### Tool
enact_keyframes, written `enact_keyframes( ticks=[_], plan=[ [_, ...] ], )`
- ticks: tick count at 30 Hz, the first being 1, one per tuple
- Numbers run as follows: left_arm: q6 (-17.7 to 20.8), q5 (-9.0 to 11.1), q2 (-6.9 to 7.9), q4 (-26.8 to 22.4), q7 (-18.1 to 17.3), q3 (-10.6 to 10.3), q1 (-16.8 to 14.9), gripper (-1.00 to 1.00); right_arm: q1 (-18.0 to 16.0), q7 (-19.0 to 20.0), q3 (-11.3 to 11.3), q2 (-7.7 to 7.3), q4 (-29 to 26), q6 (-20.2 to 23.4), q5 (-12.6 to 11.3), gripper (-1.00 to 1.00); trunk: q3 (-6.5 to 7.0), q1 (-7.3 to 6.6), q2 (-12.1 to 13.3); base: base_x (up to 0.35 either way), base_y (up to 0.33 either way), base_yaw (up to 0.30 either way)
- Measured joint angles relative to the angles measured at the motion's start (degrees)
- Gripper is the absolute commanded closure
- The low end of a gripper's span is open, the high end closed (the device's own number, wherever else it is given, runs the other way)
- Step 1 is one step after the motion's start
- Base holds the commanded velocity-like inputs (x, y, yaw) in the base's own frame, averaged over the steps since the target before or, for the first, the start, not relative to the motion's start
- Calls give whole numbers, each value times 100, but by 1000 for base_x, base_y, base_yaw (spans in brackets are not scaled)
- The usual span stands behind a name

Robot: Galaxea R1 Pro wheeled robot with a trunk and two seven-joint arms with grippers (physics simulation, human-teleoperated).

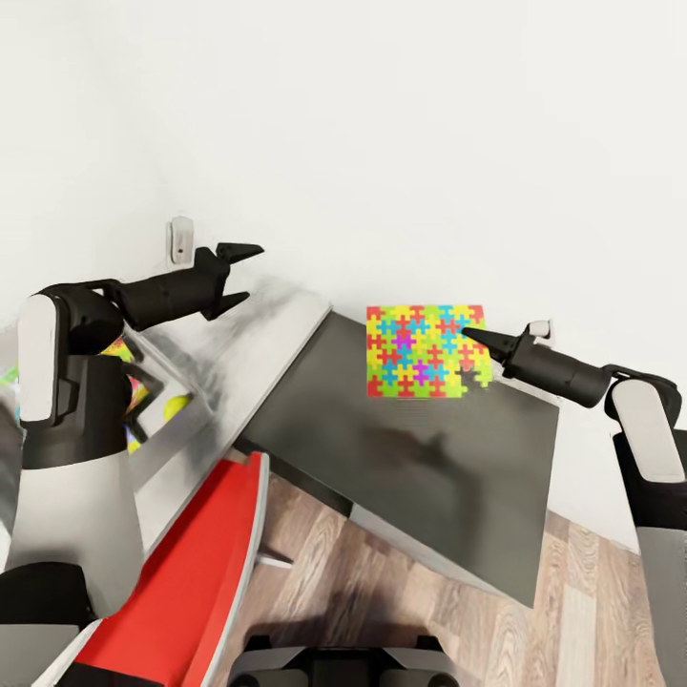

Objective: Put all the toys in the child's room - the three board games (two on the bed and one on the table), the two jigsaw puzzles on the table, and the tennis ball on the table - inside the toy box on the table in the child's room.

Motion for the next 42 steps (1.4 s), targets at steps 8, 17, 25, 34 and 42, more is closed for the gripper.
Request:
enact_keyframes(
  ticks=[8,17,25,34,42],
  plan=[
    [-5,375,302,-1,1,68,-23,-100,-147,-222,13,26,30,0,-1,100,58,0,0,0,0,210],
    [-6,542,424,-1,2,83,-122,-100,-292,-274,18,42,45,0,-9,100,122,0,0,0,0,210],
    [-6,573,449,-1,2,92,-177,-100,-346,-288,24,61,54,0,-17,100,180,0,0,0,0,211],
    [-5,658,581,-1,0,203,-180,-100,-672,-293,415,127,455,-1,-20,100,244,0,1,0,0,210],
    [-5,823,728,-1,0,298,-155,-100,-1082,-293,617,340,962,1,-28,100,302,0,0,0,0,208]
  ],
)
